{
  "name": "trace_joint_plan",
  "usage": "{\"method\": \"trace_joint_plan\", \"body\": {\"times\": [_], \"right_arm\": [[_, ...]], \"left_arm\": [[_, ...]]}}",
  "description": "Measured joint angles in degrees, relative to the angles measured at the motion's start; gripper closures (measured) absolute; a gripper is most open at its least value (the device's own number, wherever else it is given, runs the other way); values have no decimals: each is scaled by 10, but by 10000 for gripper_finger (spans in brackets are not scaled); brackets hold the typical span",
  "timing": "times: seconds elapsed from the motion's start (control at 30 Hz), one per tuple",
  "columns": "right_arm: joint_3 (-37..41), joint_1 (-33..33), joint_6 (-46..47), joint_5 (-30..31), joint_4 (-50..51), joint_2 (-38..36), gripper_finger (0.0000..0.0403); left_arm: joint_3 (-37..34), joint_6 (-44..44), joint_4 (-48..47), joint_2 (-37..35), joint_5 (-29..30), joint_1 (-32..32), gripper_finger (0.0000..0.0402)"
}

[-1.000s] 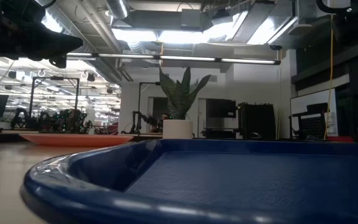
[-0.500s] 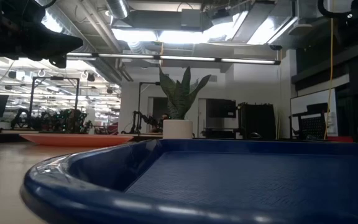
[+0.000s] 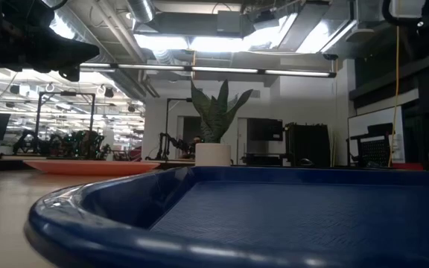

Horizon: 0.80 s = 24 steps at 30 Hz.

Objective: Pick and place plate/cup/fork/spoon on tray
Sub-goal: Put the light blue cup on the upper right corner of the blue tray, then put the pink plate in the center of the blue tray

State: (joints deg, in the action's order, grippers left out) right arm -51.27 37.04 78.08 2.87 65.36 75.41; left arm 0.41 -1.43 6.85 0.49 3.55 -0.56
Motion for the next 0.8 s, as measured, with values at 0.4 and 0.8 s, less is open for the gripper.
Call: {"method": "trace_joint_plan", "body": {"times": [0.4, 0.8], "right_arm": [[0, 0, 12, 0, -4, 22, 369], [0, 0, 14, 0, -20, 21, 305]], "left_arm": [[0, 13, 0, 0, 0, 0, 401], [0, 13, 0, 0, 0, 0, 401]]}}
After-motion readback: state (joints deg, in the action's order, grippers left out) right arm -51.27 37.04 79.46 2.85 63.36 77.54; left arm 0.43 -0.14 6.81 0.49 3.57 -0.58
